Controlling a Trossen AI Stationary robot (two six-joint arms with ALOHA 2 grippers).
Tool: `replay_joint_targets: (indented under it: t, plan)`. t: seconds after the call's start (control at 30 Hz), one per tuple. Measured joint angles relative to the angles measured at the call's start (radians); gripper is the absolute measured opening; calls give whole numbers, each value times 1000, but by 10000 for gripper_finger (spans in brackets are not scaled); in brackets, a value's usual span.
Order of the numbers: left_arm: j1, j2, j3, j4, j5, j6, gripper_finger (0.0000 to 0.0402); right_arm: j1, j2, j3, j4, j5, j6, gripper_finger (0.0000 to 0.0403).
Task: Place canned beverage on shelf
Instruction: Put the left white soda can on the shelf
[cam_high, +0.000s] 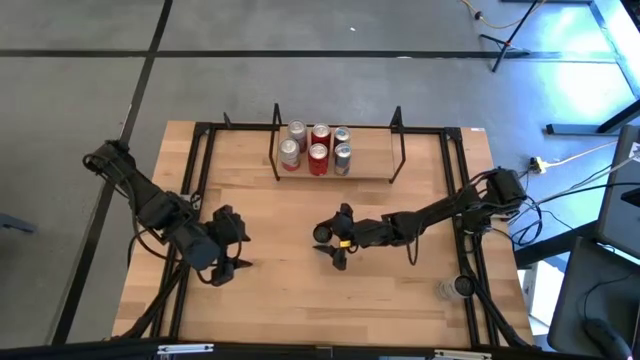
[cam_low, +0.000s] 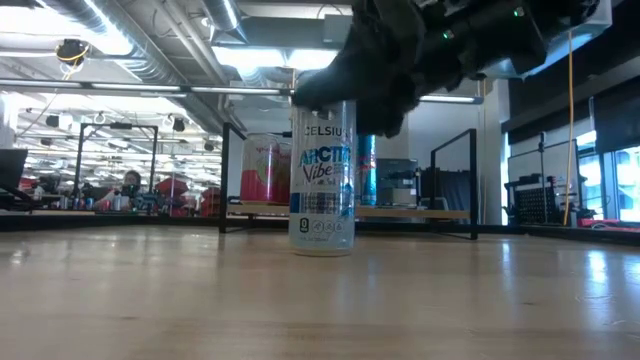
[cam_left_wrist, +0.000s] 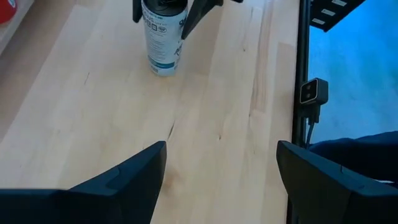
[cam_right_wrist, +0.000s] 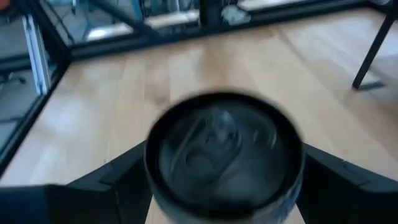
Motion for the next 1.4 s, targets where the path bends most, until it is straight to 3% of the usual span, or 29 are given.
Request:
replay_joint_targets:
  t: [0.1, 0.2, 0.33, 0.53, 0.73, 0.9, 1.07, 1.4]
  plan:
    - [0, 0, 0, 0, 15, 1, 291, 0, 1, 0, 28, 22, 0, 280]
    - [0, 0, 0, -1, 42, 2, 291, 0, -8, 0, 21, 33, 0, 228]
    - [0, 0, 0, -2, 50, 2, 291, -5, -58, -2, -5, 45, 0, 226]
    - [0, 0, 0, -6, 50, 2, 291, -62, -252, -1, -168, 71, 1, 226]
    - [16, 0, 0, -2, -2, 52, 291, -183, -484, 0, -451, 93, 25, 226]
    - [53, 0, 0, -2, -58, 87, 291, -324, -594, 0, -593, 92, 7, 226]
    - [107, 0, 0, -2, -114, 109, 291, -475, -604, 0, -610, 69, -63, 226]
    - [214, 0, 0, 0, -126, 134, 291, -727, -470, -1, -505, -78, -160, 226]
